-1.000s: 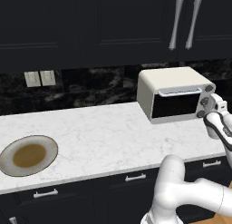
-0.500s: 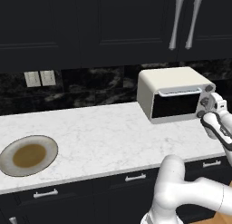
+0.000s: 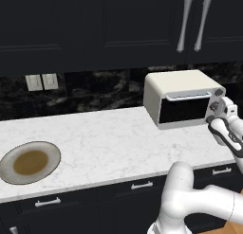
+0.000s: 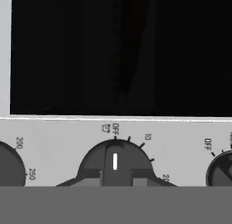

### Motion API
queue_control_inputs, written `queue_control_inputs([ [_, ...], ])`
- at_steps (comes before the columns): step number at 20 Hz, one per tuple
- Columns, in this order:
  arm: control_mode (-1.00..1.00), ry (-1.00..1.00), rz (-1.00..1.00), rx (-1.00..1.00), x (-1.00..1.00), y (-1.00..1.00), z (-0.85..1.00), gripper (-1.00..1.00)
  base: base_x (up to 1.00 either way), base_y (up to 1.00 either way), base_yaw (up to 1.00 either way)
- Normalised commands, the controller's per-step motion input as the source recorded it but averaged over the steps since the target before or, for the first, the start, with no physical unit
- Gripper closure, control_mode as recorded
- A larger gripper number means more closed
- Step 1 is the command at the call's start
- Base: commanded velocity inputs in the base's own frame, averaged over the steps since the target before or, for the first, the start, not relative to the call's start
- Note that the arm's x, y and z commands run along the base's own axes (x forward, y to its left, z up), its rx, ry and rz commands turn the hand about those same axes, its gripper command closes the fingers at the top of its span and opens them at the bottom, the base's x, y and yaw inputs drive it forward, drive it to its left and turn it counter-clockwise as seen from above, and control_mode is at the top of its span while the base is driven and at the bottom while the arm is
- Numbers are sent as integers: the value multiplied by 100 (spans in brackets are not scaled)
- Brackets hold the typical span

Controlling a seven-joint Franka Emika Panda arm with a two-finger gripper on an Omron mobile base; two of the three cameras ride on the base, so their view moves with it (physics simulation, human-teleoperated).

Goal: Pick up the kebab skewer and baguette bread, and place them inside the toaster oven. Close the toaster oven door and start by setting the timer.

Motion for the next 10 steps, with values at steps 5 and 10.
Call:
queue_control_inputs([
  [5, -100, 0, 0, 18, 0, 15, 0, 100, 0, 0, 0],
  [10, -100, 0, 0, 18, 0, 18, 0, 100, 0, 0, 0],
])
